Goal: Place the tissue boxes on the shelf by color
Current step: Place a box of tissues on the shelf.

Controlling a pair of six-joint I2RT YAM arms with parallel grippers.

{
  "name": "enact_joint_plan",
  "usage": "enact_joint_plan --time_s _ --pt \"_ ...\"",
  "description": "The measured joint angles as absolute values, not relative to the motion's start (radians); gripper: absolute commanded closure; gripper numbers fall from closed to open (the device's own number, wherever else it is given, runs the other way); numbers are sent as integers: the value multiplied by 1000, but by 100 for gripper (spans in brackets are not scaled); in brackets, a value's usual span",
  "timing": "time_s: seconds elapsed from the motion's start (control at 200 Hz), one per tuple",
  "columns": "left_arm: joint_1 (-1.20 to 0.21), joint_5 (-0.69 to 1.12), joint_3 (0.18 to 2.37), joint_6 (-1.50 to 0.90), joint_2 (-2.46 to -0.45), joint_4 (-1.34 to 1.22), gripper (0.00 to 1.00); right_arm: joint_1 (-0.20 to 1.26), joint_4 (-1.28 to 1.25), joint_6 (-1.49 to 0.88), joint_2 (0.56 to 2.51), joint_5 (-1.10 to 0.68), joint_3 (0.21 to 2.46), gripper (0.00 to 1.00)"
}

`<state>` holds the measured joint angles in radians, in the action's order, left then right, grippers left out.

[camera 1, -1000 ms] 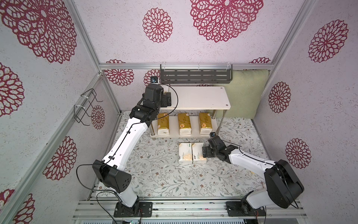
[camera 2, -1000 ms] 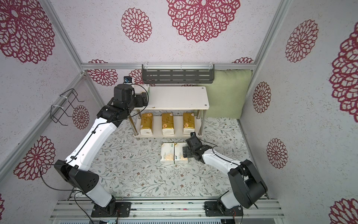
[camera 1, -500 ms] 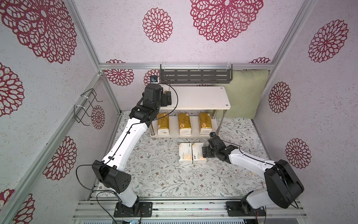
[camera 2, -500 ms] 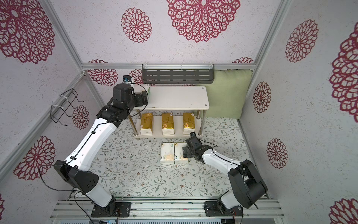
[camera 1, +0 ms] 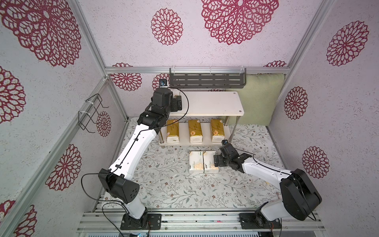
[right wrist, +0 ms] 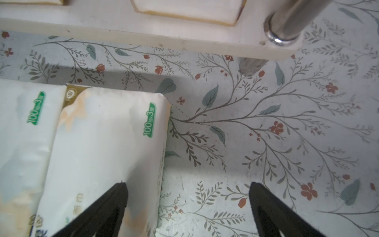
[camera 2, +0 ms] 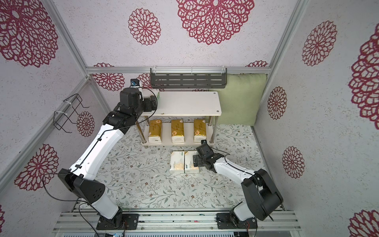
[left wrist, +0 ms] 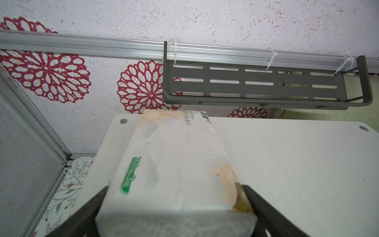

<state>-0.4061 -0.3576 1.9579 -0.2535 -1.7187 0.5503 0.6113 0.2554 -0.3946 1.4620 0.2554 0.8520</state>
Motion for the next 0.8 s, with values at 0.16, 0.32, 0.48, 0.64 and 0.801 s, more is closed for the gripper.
enact_joint_plan --time_s 0.16,0.32,0.48,0.64,0.801 --pt "-401 -330 2033 -253 -1788 614 3 612 256 -395 1462 255 857 1" --pt "-384 -295 2109 -266 -1843 694 3 612 262 -395 1462 257 857 1" --pt "-360 -273 2159 -282 -1855 740 3 612 268 -395 1462 258 857 1" --pt "-354 -255 2040 -292 -1792 682 3 614 272 -396 1462 258 857 1" --pt "-354 -242 1990 -301 -1748 645 3 621 274 -397 1462 258 857 1"
